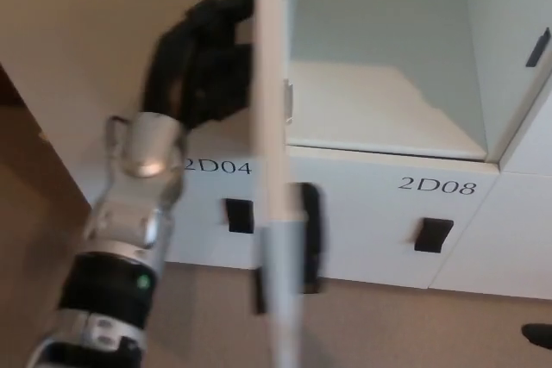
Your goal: The robot walks towards an open cabinet and lifts its left hand to push the door towards the right to close it.
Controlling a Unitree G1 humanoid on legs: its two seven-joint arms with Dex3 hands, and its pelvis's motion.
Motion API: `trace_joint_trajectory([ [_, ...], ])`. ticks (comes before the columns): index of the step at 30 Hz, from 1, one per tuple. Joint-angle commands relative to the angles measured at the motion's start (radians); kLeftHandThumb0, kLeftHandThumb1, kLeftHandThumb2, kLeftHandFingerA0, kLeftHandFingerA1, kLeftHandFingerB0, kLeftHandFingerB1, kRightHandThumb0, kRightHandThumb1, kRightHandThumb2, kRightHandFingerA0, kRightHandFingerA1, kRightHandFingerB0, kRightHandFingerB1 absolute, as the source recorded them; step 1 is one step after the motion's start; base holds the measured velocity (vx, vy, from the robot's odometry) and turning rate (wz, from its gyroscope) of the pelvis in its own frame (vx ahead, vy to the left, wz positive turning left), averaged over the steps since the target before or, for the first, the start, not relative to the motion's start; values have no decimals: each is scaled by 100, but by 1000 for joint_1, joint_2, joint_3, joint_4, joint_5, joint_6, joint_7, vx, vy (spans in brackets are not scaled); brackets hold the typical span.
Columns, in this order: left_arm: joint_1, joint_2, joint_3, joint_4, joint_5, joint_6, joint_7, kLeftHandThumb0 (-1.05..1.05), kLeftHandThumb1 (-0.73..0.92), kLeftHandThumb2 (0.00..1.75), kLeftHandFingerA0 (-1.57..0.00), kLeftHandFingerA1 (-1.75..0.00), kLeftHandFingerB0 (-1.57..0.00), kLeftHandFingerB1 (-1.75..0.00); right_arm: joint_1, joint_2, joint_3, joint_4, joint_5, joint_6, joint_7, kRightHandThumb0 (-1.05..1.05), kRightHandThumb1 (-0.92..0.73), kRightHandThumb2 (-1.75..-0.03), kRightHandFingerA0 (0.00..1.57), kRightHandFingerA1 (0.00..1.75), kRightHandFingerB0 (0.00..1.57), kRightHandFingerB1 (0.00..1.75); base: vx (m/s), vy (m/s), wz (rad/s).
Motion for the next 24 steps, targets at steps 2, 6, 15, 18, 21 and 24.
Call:
trace_joint_trajectory([
  [2, -351, -765, -394, 424, 204, 116, 52, -11, 85, 64, -20, -45, -10, -34, 98, -20, 133, -217, -324, 142, -123, -62, -77, -64, 65, 46, 60, 40, 0, 0, 20],
  [6, -410, -916, -442, 508, 234, 99, 22, -5, 92, 109, 0, -32, 0, -8, 131, -16, 181, -344, -498, 210, -197, -62, -77, -64, 65, 46, 60, 40, 0, 0, 8],
  [15, -464, -741, -391, 534, 205, 96, -15, -83, 54, 57, -65, -52, -53, -48, 152, -20, 192, -404, -520, 233, -191, -62, -77, -64, 65, 46, 60, 40, 0, 0, -2],
  [18, -563, -598, -346, 549, 183, 129, -38, -32, 70, 62, -50, -42, -30, -34, 164, 15, 172, -391, -383, 150, -162, -39, -69, -60, 87, 52, 76, 52, 0, 0, 0],
  [21, -695, -396, -261, 584, 137, 150, -43, -41, 66, 60, -54, -41, -31, -32, 176, 60, 136, -342, -153, 2, -95, -36, -71, -65, 86, 57, 75, 56, 0, 0, 0],
  [24, -844, -111, -183, 645, 114, 185, -34, -49, 66, 60, -42, -44, -27, -31, 190, 57, 139, -312, -106, -46, -52, -38, -67, -64, 87, 58, 73, 59, 0, 0, 0],
])
